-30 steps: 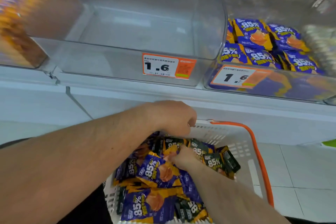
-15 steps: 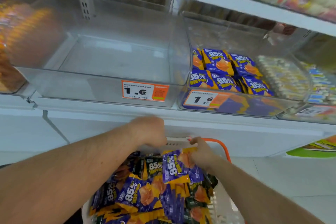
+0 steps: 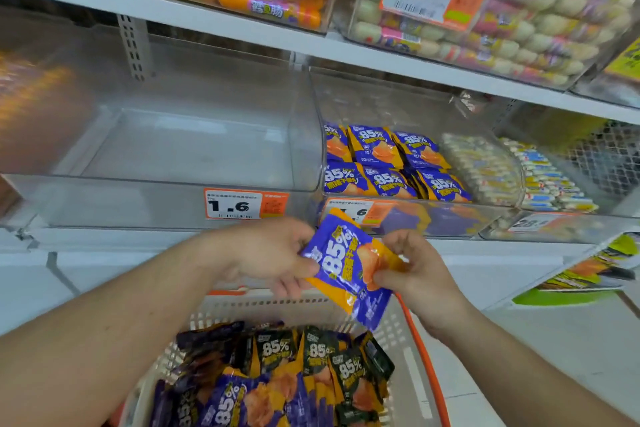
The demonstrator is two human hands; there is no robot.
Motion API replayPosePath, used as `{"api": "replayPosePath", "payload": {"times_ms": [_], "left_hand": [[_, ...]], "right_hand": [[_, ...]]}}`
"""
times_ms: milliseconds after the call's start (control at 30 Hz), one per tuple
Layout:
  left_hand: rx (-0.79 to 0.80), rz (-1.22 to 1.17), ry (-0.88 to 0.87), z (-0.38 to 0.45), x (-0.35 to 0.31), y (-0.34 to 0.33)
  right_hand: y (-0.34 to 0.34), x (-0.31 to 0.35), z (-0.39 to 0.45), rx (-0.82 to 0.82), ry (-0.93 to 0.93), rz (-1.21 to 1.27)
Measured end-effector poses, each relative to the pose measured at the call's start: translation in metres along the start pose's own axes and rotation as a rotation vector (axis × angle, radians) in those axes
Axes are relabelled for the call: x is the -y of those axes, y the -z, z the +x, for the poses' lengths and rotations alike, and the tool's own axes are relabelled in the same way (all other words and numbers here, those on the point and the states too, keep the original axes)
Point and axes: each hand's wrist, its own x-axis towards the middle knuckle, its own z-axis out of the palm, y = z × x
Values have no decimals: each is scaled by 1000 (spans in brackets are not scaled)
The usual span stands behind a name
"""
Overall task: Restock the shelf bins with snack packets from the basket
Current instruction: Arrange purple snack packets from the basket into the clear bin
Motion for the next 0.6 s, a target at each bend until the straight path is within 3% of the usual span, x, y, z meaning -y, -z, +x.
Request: {"api": "replayPosePath", "payload": {"times_ms": [267, 400, 600], "left_hand": [[-314, -211, -293, -13, -34, 16], [-402, -274, -408, -12, -45, 20], [-447, -336, -432, -12, -46, 27]], "right_hand": [[-3, 37, -5, -147, 767, -507], [-17, 47, -3, -190, 807, -531], [-27, 56, 6, -144, 720, -395]]}}
